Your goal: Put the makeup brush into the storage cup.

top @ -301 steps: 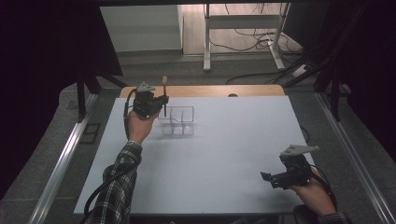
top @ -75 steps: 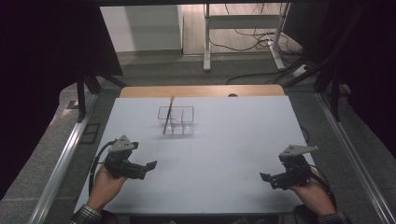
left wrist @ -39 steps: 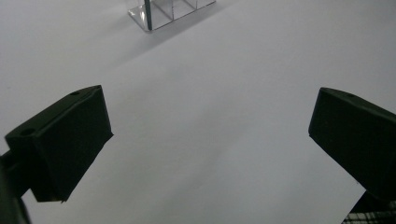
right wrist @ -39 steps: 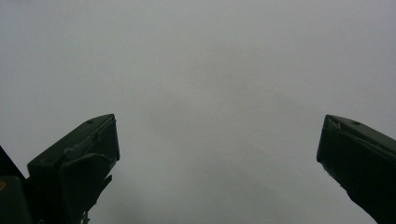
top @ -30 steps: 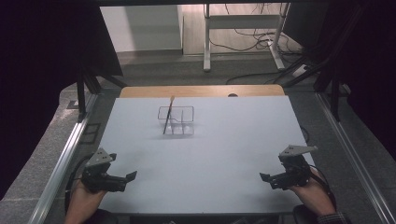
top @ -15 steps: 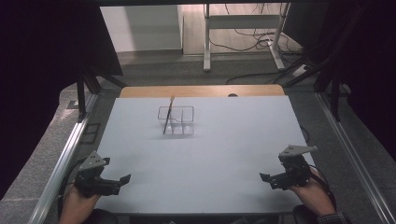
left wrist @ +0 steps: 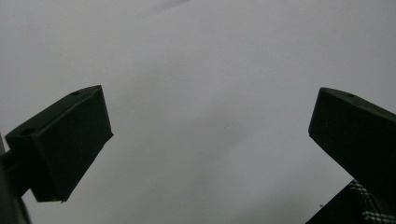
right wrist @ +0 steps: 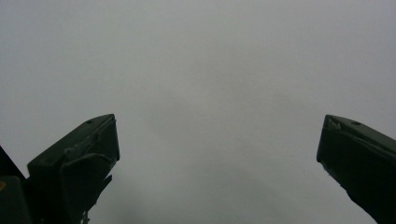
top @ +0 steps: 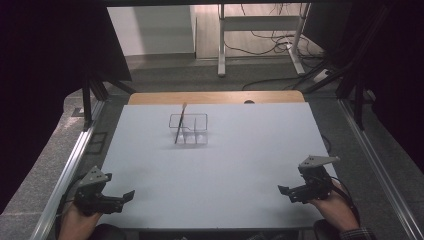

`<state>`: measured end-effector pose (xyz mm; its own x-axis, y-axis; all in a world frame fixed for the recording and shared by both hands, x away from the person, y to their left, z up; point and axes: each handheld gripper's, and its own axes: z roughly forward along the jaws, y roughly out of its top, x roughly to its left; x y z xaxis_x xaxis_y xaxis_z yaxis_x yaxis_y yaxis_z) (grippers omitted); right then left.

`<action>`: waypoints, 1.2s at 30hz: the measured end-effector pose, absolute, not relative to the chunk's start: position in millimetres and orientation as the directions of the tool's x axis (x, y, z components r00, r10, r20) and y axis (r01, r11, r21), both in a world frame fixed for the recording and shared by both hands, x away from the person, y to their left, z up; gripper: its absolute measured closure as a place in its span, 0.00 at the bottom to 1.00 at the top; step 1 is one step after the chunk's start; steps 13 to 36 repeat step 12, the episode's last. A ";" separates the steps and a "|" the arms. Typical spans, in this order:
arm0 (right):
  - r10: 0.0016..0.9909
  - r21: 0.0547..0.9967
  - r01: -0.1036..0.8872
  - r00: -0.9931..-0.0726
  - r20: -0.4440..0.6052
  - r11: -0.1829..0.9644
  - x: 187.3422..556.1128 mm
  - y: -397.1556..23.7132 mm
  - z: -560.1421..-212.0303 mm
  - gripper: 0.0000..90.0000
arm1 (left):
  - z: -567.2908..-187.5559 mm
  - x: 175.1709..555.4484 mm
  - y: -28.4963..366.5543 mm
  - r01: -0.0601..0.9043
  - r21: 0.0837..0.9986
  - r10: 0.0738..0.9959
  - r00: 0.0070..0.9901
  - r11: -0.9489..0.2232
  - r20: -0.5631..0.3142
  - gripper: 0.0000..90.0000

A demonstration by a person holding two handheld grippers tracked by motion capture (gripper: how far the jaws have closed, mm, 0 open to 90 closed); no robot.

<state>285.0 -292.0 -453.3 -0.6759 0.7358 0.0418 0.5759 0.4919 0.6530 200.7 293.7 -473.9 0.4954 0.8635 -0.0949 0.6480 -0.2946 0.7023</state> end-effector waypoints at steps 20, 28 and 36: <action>0.734 0.650 0.577 -0.678 0.042 0.495 285.6 -292.3 -454.1 0.00 | -476.2 199.8 294.0 0.659 0.689 0.864 0.495 -0.302 -0.095 0.00; 0.734 0.650 0.577 -0.678 0.042 0.495 285.6 -292.3 -454.1 0.00 | -476.2 199.8 294.0 0.659 0.689 0.864 0.495 -0.302 -0.095 0.00; 0.734 0.650 0.577 -0.678 0.042 0.495 285.6 -292.3 -454.1 0.00 | -476.2 199.8 294.0 0.659 0.689 0.864 0.495 -0.302 -0.095 0.00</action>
